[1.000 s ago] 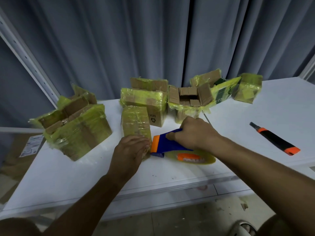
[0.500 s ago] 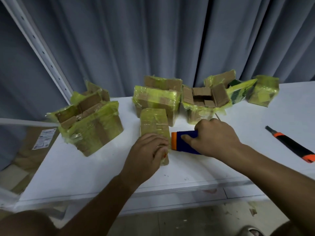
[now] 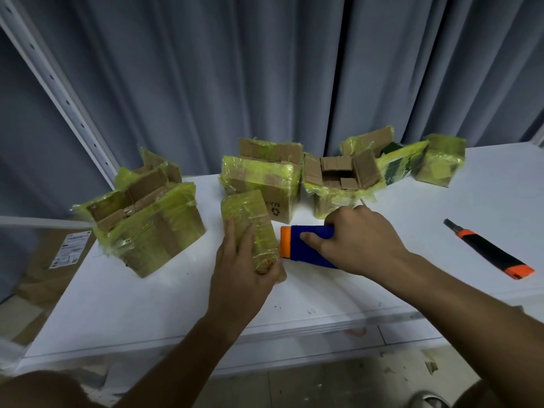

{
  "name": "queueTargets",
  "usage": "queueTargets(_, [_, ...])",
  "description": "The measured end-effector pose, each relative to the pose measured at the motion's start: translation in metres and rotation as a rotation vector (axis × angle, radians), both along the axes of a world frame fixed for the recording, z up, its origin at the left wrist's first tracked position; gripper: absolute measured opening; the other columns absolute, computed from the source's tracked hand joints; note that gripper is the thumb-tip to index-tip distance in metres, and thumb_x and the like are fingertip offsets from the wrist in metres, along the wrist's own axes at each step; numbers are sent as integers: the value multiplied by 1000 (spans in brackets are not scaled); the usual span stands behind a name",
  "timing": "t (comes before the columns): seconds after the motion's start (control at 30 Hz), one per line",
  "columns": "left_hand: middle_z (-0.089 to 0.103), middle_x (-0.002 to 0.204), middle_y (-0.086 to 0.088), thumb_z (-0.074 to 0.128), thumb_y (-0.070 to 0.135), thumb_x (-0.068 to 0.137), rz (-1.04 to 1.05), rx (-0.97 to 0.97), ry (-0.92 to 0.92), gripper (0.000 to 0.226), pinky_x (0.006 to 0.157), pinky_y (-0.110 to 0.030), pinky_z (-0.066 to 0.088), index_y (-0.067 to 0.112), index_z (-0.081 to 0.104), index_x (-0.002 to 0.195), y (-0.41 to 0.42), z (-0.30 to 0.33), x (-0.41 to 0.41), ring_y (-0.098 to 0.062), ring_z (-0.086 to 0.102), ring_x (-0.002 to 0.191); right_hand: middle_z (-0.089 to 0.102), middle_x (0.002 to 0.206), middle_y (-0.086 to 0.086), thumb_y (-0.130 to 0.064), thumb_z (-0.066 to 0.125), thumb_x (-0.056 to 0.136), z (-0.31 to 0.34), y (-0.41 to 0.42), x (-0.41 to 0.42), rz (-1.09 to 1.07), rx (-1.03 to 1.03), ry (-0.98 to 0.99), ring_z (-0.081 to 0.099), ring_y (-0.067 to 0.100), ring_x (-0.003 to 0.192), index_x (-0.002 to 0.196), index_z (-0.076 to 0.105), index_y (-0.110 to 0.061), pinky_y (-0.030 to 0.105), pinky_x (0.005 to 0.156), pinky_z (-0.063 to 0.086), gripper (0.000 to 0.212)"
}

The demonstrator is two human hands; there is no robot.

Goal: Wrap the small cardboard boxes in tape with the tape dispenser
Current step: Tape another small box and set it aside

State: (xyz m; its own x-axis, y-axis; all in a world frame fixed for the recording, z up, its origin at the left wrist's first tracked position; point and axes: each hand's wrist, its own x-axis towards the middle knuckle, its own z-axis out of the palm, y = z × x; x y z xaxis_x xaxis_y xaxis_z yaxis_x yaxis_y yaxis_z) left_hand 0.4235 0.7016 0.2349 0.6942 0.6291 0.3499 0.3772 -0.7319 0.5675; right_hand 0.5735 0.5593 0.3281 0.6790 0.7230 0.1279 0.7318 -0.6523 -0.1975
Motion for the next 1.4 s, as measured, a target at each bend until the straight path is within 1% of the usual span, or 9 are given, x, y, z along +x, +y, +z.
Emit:
queueTargets(0.1, [7,164,1,63,54,85,-17,19,39,81,103,-41,49,28,26,152,-6,2,-4,-20,30,144,62,77,3,-69,56,88,2,-4,1,14,27,2,59,22,69,75,63,-19,30,59,46,52])
queueTargets(0.23, [11,164,1,69,42,81,-54,70,37,79,101,-35,50,26,35,151,-12,18,-11,-19,33,143,61,76,2,-69,56,88,6,-13,1,23,54,2,60,23,70,75,63,-20,30,60,48,51])
queueTargets(0.43, [23,161,5,61,51,76,-117,110,5,77,102,-20,37,29,43,147,-30,47,-20,-11,31,144,58,68,-1,-69,57,87,11,-28,-2,26,105,20,59,20,66,69,60,-21,30,59,49,51])
queueTargets(0.63, [18,160,16,56,57,76,-153,177,59,78,108,-23,28,34,38,148,-52,79,-22,-6,22,146,62,73,1,-69,57,86,19,-50,1,-15,138,18,60,20,68,74,65,-19,30,60,49,52])
queueTargets(0.73, [20,160,15,55,58,75,-179,192,61,77,111,-29,32,35,38,148,-61,101,-8,-7,23,145,64,72,1,-69,57,86,25,-61,11,-52,159,20,62,20,66,75,67,-18,33,62,55,53])
queueTargets(0.83, [21,161,13,61,54,79,-218,253,74,75,113,-35,33,35,38,148,-69,118,16,-8,21,147,62,68,2,-69,58,85,31,-75,26,-117,197,11,61,20,64,71,65,-17,32,56,51,55])
queueTargets(0.97, [23,161,11,65,50,82,-287,282,56,71,115,-38,32,33,41,147,-84,132,63,-10,21,147,53,65,0,-69,60,85,42,-100,53,-227,254,-14,54,20,62,70,58,-17,28,49,31,54])
queueTargets(1.3, [27,160,2,65,53,81,-553,319,-44,63,114,-44,34,42,48,141,-155,143,207,-20,31,144,55,76,7,-72,63,80,55,-189,145,-539,357,-75,55,28,78,72,53,-17,31,52,29,57])
queueTargets(1.4, [24,161,3,67,52,83,-631,301,-61,62,116,-42,31,41,47,141,-176,136,248,-18,26,146,57,77,7,-71,64,79,49,-214,169,-636,379,-65,56,28,79,73,54,-16,31,53,29,56])
